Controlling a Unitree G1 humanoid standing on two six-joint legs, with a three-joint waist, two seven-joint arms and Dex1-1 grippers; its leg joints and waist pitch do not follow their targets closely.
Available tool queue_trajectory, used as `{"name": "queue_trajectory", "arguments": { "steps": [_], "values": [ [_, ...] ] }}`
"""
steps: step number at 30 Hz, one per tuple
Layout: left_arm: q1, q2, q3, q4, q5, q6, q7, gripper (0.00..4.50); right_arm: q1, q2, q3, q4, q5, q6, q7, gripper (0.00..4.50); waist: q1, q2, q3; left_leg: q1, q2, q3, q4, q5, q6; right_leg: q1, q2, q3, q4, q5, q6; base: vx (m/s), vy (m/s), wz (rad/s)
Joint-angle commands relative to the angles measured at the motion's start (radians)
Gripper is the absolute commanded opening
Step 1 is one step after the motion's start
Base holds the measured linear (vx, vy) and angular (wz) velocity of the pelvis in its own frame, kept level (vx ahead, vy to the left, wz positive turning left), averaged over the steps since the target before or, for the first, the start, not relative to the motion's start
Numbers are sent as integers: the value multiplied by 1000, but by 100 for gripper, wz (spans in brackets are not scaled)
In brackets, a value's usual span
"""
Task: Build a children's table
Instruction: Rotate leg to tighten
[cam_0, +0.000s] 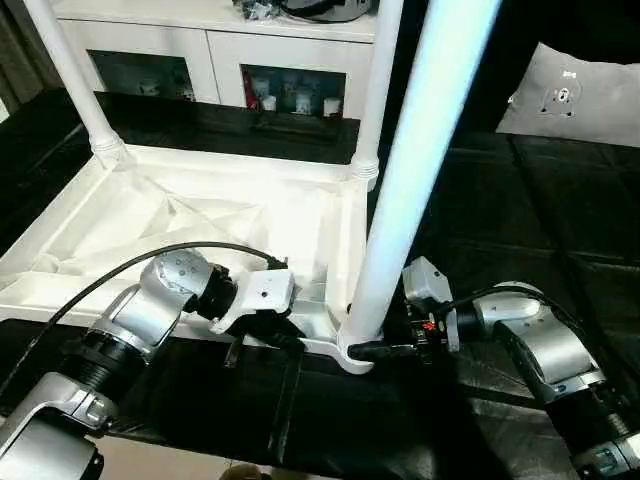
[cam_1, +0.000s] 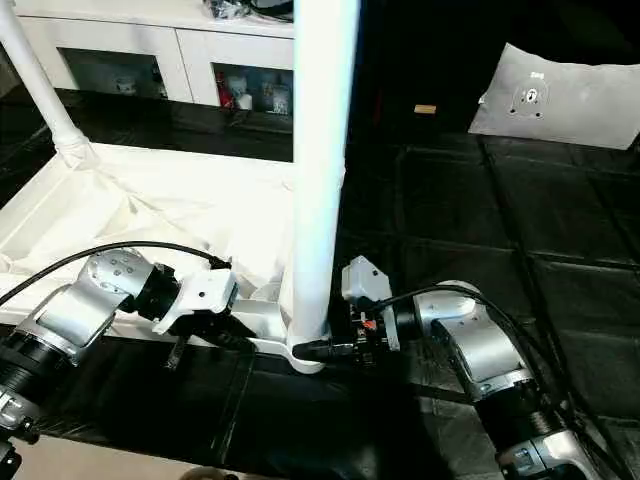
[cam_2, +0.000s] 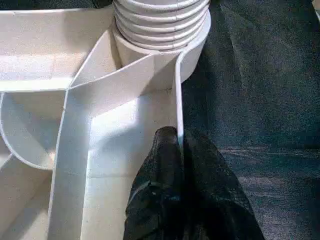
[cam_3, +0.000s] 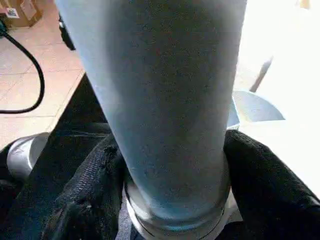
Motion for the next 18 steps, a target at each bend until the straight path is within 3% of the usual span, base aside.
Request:
{"name": "queue_trajectory", "arguments": {
  "steps": [1,6,8,11,12,16,17,18],
  "values": [
    [-10,-1,-16,-16,-5,-13,-47,0,-3,-3,8,-7,4,17,5,268,-2,-2,-67,-3,46,-1,-64,-24,76,64,-77,43,-54,39,-273,0,0,0],
    [26,-57,44,-54,-30,95,99,0,50,37,-27,-65,51,112,-71,263,0,2,-65,-2,48,-1,-65,-36,68,62,-78,43,-56,30,-279,0,0,0],
    [42,-73,56,-71,-19,135,160,0,68,60,-39,-80,53,129,-123,262,-3,-2,-61,0,48,0,-67,-62,61,60,-78,44,-62,-7,-274,0,0,0],
    [88,-142,107,-131,-25,248,313,0,123,131,-50,-110,35,140,-263,261,-8,-5,-52,-1,48,-1,-76,-105,25,59,-80,46,-76,-150,-234,0,0,0],
    [104,-176,122,-160,-12,292,378,0,148,166,-46,-124,21,142,-320,261,-11,-7,-49,-1,44,-2,-79,-138,19,59,-82,44,-88,-241,-211,0,0,0],
    [118,-253,142,-192,22,369,511,0,167,249,-43,-122,-28,158,-458,261,-37,-9,-45,-6,40,-5,-83,-152,15,56,-77,45,-97,-326,-161,0,0,0],
    [117,-254,143,-192,22,370,513,0,167,250,-44,-122,-29,159,-460,261,-40,-8,-45,-5,40,-4,-82,-150,15,53,-77,46,-97,-324,-162,0,0,0],
    [111,-301,157,-199,36,413,592,0,155,309,-57,-99,-45,171,-551,261,-43,-8,-44,-5,38,-4,-81,-155,18,51,-77,47,-100,-338,-158,0,0,0]
  ]
}}
